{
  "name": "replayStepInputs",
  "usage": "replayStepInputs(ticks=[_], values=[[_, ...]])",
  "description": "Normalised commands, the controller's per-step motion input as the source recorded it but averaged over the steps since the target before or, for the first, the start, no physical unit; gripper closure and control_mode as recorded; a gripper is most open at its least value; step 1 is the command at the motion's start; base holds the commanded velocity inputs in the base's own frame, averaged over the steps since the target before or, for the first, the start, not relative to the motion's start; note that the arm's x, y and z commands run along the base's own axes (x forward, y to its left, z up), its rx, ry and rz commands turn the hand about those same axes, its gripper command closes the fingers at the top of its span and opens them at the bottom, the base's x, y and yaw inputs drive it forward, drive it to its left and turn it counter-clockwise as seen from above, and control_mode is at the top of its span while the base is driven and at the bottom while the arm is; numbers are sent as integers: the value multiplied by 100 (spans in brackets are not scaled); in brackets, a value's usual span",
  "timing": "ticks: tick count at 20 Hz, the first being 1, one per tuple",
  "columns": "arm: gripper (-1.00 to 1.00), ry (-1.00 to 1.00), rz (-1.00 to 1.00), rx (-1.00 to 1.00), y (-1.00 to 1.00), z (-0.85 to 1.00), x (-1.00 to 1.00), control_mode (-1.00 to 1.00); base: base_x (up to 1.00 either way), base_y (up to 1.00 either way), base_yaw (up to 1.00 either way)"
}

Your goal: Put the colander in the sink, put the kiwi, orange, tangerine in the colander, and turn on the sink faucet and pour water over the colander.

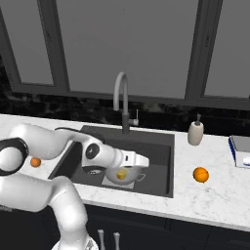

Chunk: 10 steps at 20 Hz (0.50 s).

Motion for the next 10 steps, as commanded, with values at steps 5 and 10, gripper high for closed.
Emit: replayStepInputs(ticks=[5,10], values=[[-100,51,-18,20,-54,100,0,-100,0,0,0],[-100,47,-13,24,-58,100,0,-100,0,0,0]])
